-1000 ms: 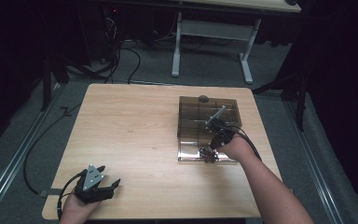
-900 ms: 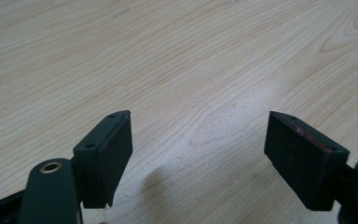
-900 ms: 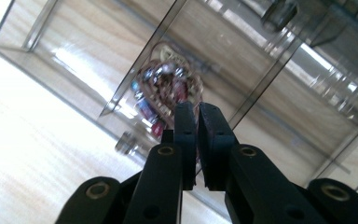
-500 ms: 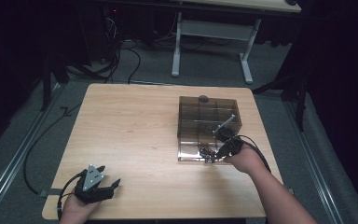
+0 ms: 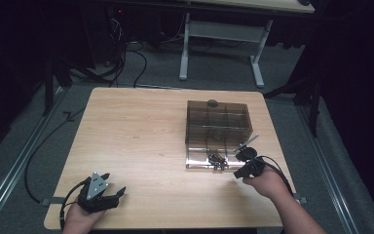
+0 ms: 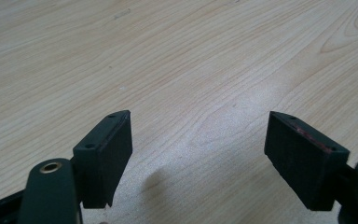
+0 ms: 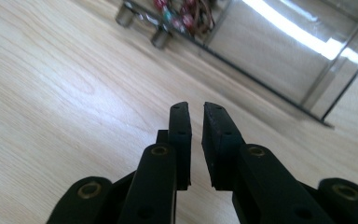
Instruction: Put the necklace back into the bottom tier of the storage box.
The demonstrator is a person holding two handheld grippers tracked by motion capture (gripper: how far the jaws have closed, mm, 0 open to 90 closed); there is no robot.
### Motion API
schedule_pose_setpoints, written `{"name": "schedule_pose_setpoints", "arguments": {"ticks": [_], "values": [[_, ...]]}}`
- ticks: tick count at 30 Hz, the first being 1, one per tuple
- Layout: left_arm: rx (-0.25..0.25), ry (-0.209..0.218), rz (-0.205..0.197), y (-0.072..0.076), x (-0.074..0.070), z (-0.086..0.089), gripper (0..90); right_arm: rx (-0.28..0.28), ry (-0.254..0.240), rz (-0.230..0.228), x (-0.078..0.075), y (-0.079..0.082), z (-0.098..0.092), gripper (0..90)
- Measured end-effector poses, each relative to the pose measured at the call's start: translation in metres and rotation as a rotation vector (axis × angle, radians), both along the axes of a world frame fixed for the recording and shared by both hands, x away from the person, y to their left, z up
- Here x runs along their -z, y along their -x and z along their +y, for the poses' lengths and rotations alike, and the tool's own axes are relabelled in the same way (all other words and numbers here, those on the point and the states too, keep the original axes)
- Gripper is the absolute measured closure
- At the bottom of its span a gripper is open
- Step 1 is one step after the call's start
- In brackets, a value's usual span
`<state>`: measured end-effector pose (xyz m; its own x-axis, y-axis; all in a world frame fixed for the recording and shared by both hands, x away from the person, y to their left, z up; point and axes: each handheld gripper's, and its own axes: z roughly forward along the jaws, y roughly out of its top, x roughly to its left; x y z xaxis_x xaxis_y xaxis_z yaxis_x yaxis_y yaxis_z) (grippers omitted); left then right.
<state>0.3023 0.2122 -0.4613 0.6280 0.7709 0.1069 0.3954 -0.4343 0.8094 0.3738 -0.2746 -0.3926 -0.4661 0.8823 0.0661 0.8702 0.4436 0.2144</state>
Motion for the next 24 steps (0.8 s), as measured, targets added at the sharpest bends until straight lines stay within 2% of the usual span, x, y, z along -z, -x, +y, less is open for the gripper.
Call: {"name": "schedule_pose_setpoints", "arguments": {"ticks": [4, 10, 11, 21, 24], "values": [[0.0, -0.001, 0.0, 0.0, 0.0, 0.0, 23.5, 0.013, -0.003, -0.002, 0.005, 0.008, -0.008, 81.3], [0.001, 0.0, 0.0, 0.0, 0.0, 0.0, 23.5, 0.034, -0.013, -0.01, 0.006, 0.012, -0.011, 80.3], [0.0, 0.0, 0.0, 0.0, 0.0, 0.0, 23.5, 0.02, -0.013, -0.015, 0.006, 0.012, -0.012, 79.7], [0.0, 0.002, -0.003, 0.0, 0.0, 0.0, 23.4, 0.022, -0.051, -0.091, 0.012, 0.021, -0.015, 76.8], [0.0, 0.001, -0.004, 0.001, 0.0, 0.0, 23.4, 0.03, -0.079, -0.118, 0.016, 0.025, -0.018, 75.5]]}}
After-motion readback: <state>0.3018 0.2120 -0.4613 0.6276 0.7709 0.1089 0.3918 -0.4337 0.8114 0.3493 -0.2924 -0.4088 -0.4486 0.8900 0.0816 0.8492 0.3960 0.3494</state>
